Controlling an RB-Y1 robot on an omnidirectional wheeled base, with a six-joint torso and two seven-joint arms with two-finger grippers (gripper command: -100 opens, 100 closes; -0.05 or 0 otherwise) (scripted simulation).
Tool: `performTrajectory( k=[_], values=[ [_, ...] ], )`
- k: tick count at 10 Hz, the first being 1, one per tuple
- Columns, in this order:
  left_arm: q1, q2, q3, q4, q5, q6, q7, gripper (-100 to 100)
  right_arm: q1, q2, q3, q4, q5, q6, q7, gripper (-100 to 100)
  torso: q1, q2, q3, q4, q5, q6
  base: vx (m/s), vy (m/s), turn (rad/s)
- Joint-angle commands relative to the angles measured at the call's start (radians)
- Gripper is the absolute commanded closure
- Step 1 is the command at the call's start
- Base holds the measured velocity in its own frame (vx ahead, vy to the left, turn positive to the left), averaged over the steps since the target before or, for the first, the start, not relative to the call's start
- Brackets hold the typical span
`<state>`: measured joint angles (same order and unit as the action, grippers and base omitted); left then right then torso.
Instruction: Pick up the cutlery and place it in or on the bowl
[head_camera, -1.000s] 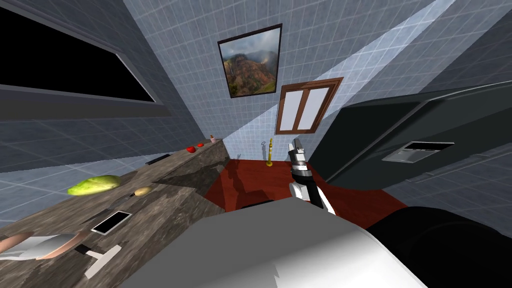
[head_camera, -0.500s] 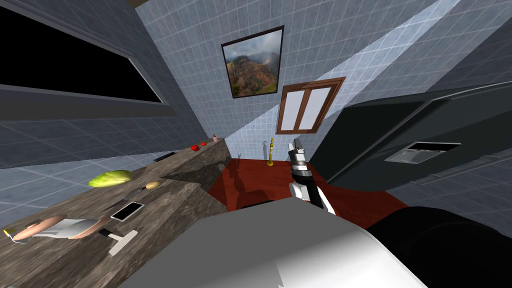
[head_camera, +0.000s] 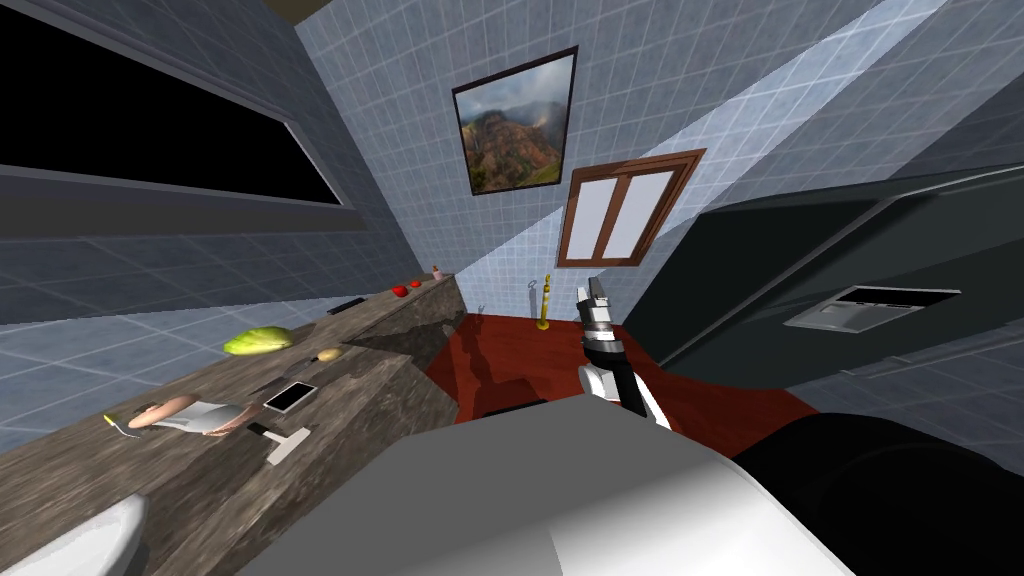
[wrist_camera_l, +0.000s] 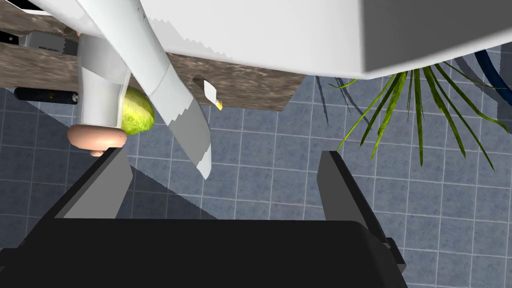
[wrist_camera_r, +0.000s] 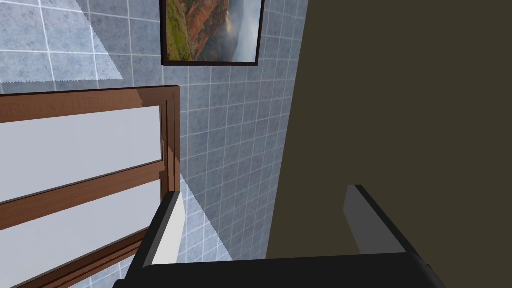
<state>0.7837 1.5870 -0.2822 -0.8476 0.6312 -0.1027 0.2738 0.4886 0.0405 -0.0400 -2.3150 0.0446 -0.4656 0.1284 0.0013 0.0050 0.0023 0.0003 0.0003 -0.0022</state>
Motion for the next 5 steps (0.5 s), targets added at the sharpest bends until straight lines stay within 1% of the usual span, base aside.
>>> performTrajectory(
  k=[1, 2, 3, 4, 5],
  values=[
    [-0.050, 0.022, -0.027, -0.028, 0.050, 0.050, -0.050, -100, 0.000, 0.000, 0.000, 0.000, 0.000, 0.000, 0.000, 0, 0.000, 0.000, 0.000, 0.000, 0.000, 0.000, -0.115, 0.018, 0.084],
    [-0.070, 0.022, -0.027, -0.028, 0.057, 0.083, -0.065, -100, 0.000, 0.000, 0.000, 0.000, 0.000, 0.000, 0.000, 0, 0.001, 0.001, 0.001, 0.000, 0.000, 0.000, -0.043, 0.024, -0.007],
    [-0.070, 0.022, -0.027, -0.028, 0.057, 0.102, -0.065, -100, 0.000, 0.000, 0.000, 0.000, 0.000, 0.000, 0.000, 0, 0.001, -0.002, -0.001, 0.000, 0.000, 0.000, 0.001, 0.021, -0.016],
    [-0.111, 0.055, -0.018, -0.077, 0.106, 0.132, -0.112, -100, 0.000, 0.000, 0.000, 0.000, 0.000, 0.000, 0.000, 0, 0.001, -0.005, -0.002, -0.001, 0.000, 0.000, -0.084, 0.042, 0.147],
    [-0.138, 0.055, -0.018, -0.101, 0.123, 0.167, -0.146, -100, 0.000, 0.000, 0.000, 0.000, 0.000, 0.000, 0.000, 0, 0.002, -0.001, -0.001, 0.000, 0.000, 0.000, -0.111, 0.038, 0.085]
  ],
)
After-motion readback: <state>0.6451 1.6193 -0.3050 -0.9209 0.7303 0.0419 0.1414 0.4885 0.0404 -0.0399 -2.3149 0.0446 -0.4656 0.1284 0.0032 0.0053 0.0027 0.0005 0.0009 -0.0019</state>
